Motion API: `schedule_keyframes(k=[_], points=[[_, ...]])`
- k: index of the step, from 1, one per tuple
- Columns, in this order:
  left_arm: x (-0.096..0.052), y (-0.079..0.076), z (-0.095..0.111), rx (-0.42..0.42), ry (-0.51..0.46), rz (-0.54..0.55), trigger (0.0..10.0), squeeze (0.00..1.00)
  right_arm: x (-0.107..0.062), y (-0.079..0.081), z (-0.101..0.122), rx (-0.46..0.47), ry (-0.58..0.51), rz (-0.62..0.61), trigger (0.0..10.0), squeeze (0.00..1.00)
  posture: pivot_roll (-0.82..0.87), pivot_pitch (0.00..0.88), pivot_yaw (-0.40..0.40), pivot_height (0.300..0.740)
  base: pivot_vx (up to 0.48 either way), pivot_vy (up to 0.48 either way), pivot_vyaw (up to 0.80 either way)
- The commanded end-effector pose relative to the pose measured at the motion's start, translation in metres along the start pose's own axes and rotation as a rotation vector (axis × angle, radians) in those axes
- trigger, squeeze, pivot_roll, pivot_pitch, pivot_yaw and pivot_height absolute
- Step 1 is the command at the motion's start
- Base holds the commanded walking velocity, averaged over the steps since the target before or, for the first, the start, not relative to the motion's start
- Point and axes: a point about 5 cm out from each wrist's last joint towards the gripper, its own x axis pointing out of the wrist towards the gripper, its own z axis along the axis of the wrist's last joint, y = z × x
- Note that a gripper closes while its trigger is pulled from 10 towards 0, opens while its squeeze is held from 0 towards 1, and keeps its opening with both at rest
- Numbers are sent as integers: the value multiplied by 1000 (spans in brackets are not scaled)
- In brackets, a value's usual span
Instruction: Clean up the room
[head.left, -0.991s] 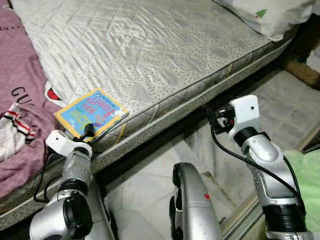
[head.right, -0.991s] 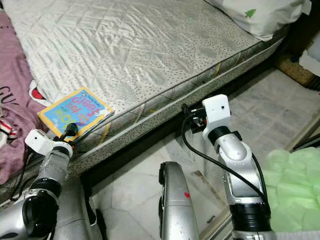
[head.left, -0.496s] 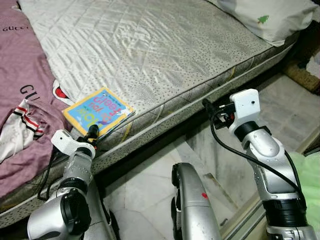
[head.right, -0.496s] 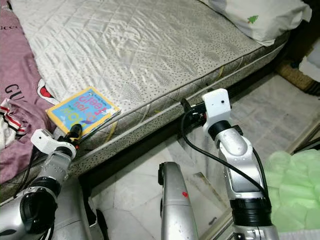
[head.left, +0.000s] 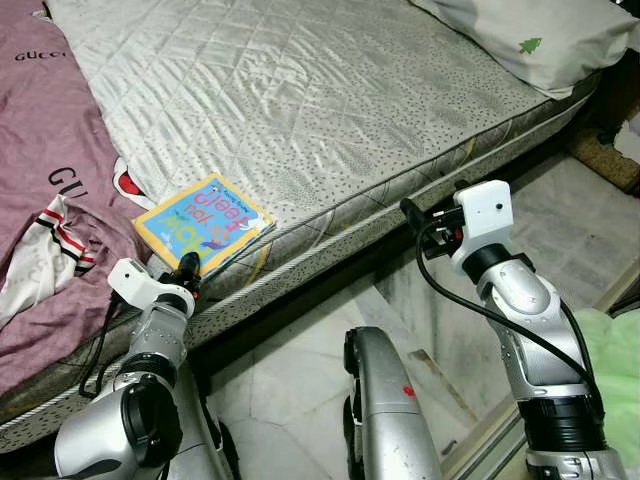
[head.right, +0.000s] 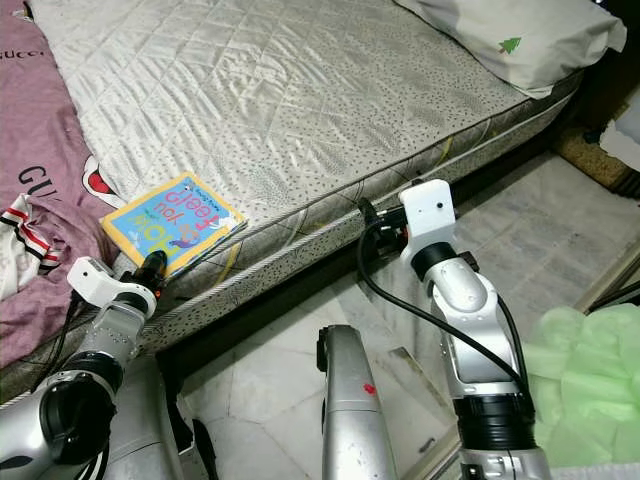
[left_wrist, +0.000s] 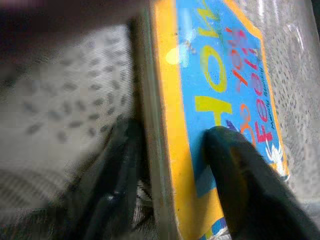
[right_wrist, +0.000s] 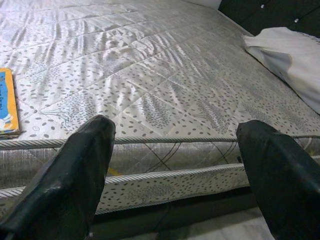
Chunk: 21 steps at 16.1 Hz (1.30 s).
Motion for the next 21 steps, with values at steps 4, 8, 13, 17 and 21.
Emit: schedule_keyframes(k=[4,8,13,17,21], points=[[-1,-6,-4,159,-12,-48,0,0,6,5,0,2,-12,-1,10000,0,-315,116,-87,538,0,0,0],[2,-9,12,261,-82,-42,0,0,6,6,-2,10,-16,-18,10000,0,-299,119,-71,538,0,0,0],[7,-25,45,361,-219,-86,0,0,15,13,-2,33,-37,-33,10000,0,-249,108,-50,538,0,0,0],[-7,-55,89,605,-514,-192,0,0,35,48,-3,143,-49,62,10000,0,-101,66,-53,538,0,0,0],[-44,-67,99,826,-706,-250,0,0,50,84,-12,347,41,157,10000,0,-16,27,-42,538,0,0,0]])
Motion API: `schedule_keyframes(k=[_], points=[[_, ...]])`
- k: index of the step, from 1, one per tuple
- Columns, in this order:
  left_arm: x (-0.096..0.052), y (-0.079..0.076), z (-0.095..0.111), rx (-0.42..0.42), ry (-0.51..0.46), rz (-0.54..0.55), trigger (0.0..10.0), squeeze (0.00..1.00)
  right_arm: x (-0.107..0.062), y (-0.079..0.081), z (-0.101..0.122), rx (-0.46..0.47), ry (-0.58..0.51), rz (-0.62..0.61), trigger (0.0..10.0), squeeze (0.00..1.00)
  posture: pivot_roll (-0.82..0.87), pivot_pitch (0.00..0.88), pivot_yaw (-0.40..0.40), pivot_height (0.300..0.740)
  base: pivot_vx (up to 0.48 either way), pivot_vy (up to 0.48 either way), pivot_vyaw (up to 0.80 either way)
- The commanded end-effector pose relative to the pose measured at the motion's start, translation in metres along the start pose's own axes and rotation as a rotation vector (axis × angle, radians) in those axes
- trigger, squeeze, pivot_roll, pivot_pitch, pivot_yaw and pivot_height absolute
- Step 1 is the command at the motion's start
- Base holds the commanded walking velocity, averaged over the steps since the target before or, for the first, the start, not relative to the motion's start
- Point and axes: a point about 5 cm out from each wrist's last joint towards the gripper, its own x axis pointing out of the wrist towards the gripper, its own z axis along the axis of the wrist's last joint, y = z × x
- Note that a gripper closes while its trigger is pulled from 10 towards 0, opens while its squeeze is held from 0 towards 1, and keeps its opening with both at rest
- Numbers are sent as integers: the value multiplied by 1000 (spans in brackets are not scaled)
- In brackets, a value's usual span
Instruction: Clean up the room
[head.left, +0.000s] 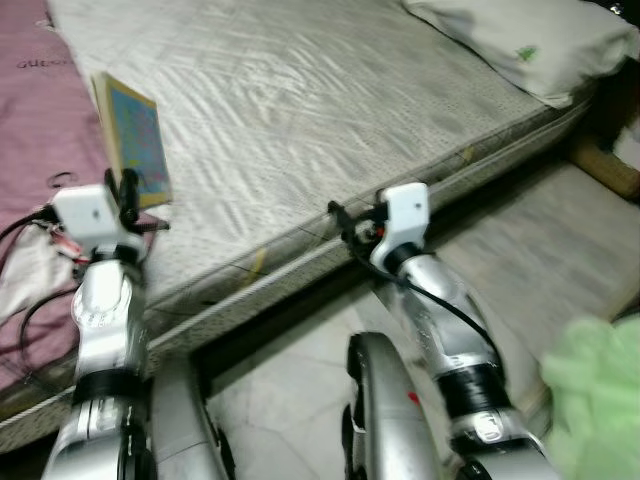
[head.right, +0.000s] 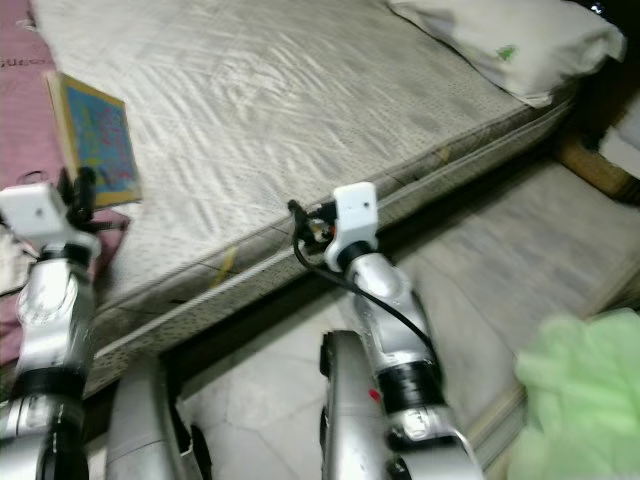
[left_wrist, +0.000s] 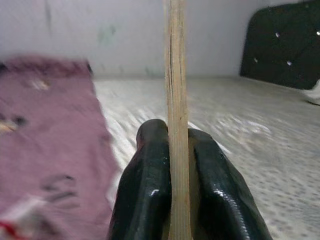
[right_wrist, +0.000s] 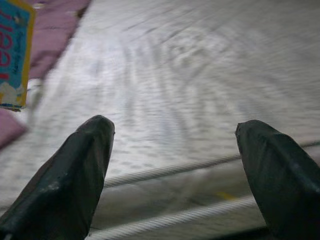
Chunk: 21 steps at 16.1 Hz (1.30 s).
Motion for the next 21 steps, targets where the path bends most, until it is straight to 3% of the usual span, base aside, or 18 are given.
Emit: schedule_keyframes(k=[1,5,6,8,10,13,21], points=[[-5,-3,17,37,-55,-12,0,0,6,3,-2,65,12,2,10000,0,17,0,-32,538,0,0,0],[-39,-3,20,134,11,20,0,0,17,14,3,138,-36,44,10000,0,60,0,-24,538,0,0,0],[-47,-6,17,150,41,30,10000,0,18,13,4,152,-47,43,10000,0,62,0,-26,538,0,0,0],[-58,-14,17,245,70,58,10000,0,19,12,7,174,-72,56,10000,0,51,0,-25,538,0,0,0],[-63,-24,19,211,96,16,10000,0,20,11,13,187,-111,79,10000,0,42,0,-24,543,0,0,0],[-60,-36,20,164,105,-32,10000,0,24,12,24,186,-148,80,10000,0,32,0,-34,578,0,0,0],[-59,-40,21,57,129,-34,10000,0,24,10,31,191,-167,82,10000,0,13,0,-41,673,0,0,0]])
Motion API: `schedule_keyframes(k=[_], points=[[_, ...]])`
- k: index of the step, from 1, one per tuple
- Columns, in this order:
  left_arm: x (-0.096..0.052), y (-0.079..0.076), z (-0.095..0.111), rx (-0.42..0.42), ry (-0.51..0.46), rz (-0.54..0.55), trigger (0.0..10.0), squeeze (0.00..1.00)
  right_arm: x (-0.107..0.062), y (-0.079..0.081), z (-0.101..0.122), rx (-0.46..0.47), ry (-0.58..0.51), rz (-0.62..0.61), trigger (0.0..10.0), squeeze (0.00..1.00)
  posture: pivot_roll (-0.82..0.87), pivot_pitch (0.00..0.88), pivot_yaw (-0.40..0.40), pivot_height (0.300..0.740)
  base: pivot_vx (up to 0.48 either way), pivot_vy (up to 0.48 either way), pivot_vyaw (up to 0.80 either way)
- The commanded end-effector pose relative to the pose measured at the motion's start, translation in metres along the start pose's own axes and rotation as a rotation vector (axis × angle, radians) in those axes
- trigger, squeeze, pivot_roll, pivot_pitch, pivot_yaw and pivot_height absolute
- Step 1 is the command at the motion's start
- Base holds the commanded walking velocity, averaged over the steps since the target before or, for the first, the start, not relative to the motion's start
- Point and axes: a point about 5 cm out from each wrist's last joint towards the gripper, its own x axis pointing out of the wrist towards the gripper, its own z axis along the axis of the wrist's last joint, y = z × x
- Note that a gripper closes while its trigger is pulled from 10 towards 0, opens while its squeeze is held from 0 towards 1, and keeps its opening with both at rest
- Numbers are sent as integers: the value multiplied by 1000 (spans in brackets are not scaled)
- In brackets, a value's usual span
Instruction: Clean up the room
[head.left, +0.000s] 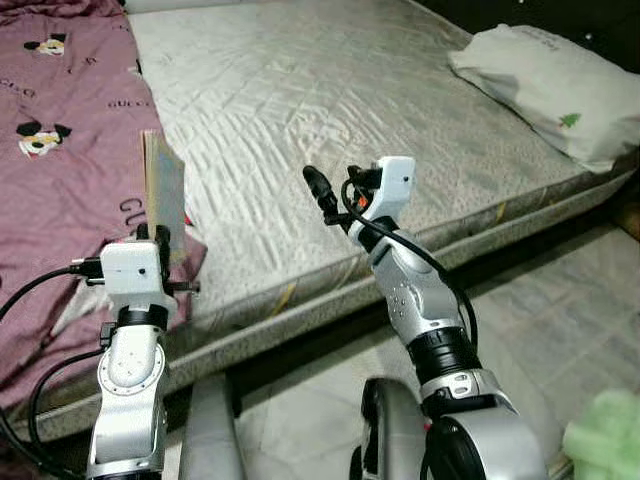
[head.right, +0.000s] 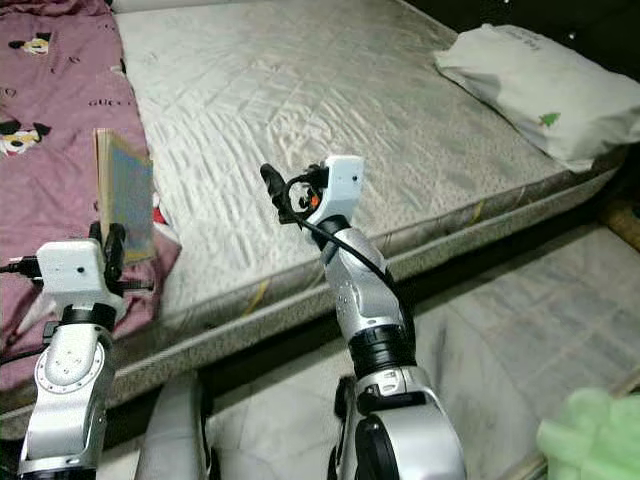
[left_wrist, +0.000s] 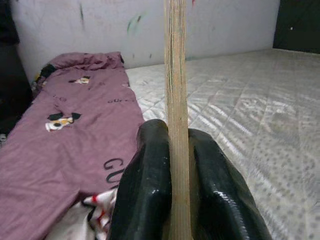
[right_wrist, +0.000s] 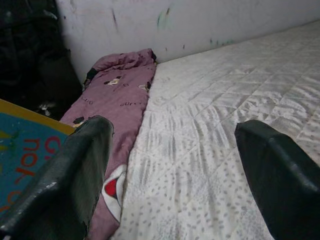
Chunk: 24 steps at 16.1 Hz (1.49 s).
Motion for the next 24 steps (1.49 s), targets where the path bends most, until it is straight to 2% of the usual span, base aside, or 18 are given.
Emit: schedule_keyframes(k=[1,3,5,6,9,11,13,14,18,20,23,24], points=[[4,0,14,-13,-62,3,10000,0,1,1,7,-15,-22,1,10000,0,4,0,-37,683,0,0,0],[9,3,15,44,-47,67,10000,0,-4,-3,7,-39,-23,-19,10000,0,-7,0,-41,708,0,0,0],[13,-3,25,-6,-85,-9,10000,0,-7,-6,7,-53,-20,-32,10000,0,-8,0,-42,728,0,0,0],[15,-8,34,-3,-117,-45,10000,0,-7,-6,7,-60,-18,-34,10000,0,-10,0,-43,740,0,0,0],[16,-16,34,8,-112,-56,10000,0,-8,-5,7,-64,-15,-37,10000,0,-11,0,-44,740,0,0,0],[16,-17,32,22,-96,-23,10000,0,-9,-5,7,-67,-12,-36,10000,0,-10,0,-47,740,0,0,0],[12,-22,28,-52,-68,-72,10000,0,-10,-5,6,-71,-5,-32,10000,0,-8,0,-51,740,0,0,0],[10,-22,26,-58,-59,-70,10000,0,-9,-4,5,-74,-3,-29,10000,0,-10,0,-51,740,0,0,0],[9,-23,21,11,-58,-9,10000,0,-11,-4,4,-85,4,-18,10000,0,-9,0,-53,740,0,0,0],[9,-25,20,0,-54,-42,10000,0,-11,-3,1,-87,14,-10,10000,0,-9,0,-52,740,0,0,0],[9,-27,19,-23,-49,-33,10000,0,-11,-2,-2,-130,29,1,10000,0,-12,0,-49,740,0,0,0],[9,-28,20,24,-60,-5,10000,0,-12,-2,-2,-135,30,-2,10000,0,-12,0,-50,740,0,0,0]])
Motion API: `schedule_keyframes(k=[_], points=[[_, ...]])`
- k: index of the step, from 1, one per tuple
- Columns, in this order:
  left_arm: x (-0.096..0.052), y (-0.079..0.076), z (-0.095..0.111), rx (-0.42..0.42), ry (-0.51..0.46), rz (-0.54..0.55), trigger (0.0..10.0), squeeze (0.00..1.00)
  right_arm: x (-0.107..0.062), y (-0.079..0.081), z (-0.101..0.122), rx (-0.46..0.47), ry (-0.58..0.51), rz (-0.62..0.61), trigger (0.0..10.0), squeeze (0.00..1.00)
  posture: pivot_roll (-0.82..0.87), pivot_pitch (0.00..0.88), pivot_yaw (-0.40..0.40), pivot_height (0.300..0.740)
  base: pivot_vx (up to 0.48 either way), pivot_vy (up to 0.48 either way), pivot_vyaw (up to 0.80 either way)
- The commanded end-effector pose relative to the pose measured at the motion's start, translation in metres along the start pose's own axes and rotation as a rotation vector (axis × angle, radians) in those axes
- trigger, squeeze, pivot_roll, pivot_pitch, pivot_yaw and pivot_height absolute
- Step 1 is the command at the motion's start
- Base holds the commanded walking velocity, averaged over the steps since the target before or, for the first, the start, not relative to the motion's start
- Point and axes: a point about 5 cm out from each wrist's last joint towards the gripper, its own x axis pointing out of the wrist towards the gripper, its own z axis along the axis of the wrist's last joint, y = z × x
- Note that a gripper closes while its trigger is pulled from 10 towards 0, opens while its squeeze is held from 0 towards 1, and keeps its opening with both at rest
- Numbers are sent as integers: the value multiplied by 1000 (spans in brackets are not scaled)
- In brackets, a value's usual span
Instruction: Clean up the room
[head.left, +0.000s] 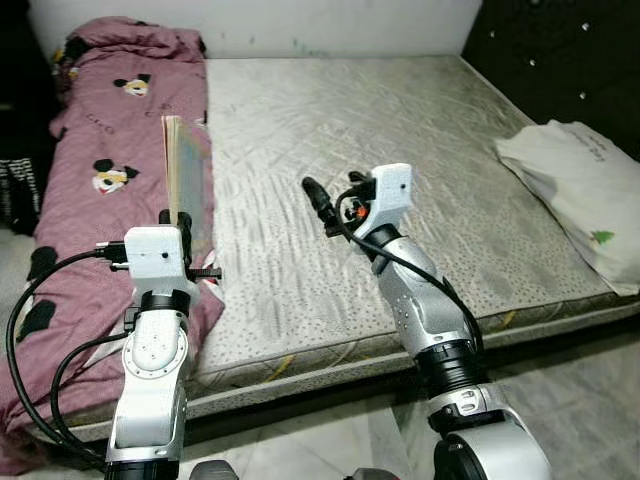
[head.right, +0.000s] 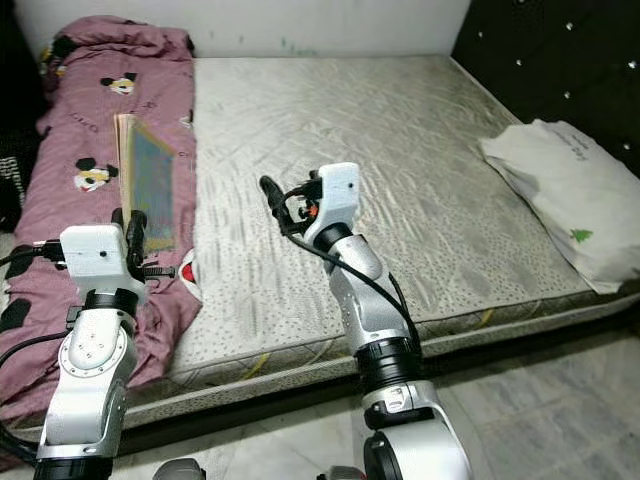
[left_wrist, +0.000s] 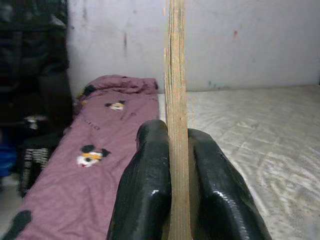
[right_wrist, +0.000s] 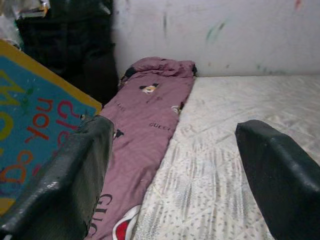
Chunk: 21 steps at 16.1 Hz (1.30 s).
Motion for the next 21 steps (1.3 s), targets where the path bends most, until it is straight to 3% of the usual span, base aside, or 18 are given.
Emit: schedule_keyframes(k=[1,4,5,12,18,21], points=[[2,-4,6,14,-46,-3,10000,0,-1,-5,0,-8,0,-22,10000,0,-12,0,-50,740,0,0,0],[1,-3,1,-18,-24,9,10000,0,-1,-9,-4,-10,17,-63,10000,0,-13,0,-54,740,0,0,0],[0,-3,0,-22,-15,12,10000,0,-2,-10,-5,-56,32,-55,10000,0,-13,0,-54,740,0,0,0],[0,-4,-1,-40,-8,-3,10000,0,-2,-8,-5,-72,18,-54,10000,0,-16,0,-57,740,0,0,800],[-4,-5,-5,-59,8,-6,10000,0,-9,-9,-10,-105,18,-40,10000,0,-10,0,-62,740,0,0,0],[-10,-3,-4,-69,21,18,10000,0,-19,-21,-15,-98,26,-102,10000,0,-9,0,-38,740,0,0,0]])
